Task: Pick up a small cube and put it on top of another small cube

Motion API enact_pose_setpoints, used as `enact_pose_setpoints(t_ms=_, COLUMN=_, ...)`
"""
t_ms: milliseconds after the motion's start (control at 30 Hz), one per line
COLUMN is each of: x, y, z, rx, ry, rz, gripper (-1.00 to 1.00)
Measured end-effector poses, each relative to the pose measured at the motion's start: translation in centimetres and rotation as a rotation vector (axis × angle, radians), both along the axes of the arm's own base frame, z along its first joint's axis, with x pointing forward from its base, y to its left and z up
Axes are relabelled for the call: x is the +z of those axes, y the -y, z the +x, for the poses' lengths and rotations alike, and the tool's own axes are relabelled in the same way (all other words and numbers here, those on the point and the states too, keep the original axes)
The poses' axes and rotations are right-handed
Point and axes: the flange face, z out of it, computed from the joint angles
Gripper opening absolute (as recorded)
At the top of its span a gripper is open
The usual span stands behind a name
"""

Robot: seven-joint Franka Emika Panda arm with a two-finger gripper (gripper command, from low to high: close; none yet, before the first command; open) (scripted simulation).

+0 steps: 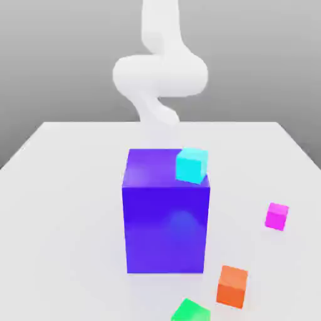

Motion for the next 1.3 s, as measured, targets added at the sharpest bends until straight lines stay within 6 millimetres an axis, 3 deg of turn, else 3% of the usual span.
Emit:
enact_pose_setpoints(t_ms=100, x=-4.9, y=-4.0, z=2.3, rx=-0.03, ry=-0.074, rz=0.042, gripper=0.0)
enact_pose_setpoints(t_ms=233, x=-11.5, y=-8.9, z=3.8, rx=-0.071, ry=-0.168, rz=0.086, gripper=0.0)
enact_pose_setpoints(t_ms=467, x=-23.4, y=-16.7, z=2.8, rx=-0.152, ry=-0.332, rz=0.14, gripper=0.0)
enact_pose_setpoints(t_ms=600, x=-29.9, y=-20.5, z=0.4, rx=-0.202, ry=-0.425, rz=0.158, gripper=0.0)
enact_pose_setpoints(t_ms=733, x=-36.0, y=-23.5, z=-3.3, rx=-0.258, ry=-0.516, rz=0.167, gripper=0.0)
enact_pose_setpoints(t_ms=900, x=-42.8, y=-26.0, z=-9.3, rx=-0.333, ry=-0.627, rz=0.164, gripper=0.0)
enact_pose_setpoints(t_ms=1033, x=-47.2, y=-27.5, z=-15.5, rx=-0.373, ry=-0.713, rz=0.144, gripper=0.0)
enact_pose_setpoints(t_ms=1300, x=-51.6, y=-27.7, z=-16.0, rx=-0.41, ry=-0.736, rz=0.162, gripper=0.0)
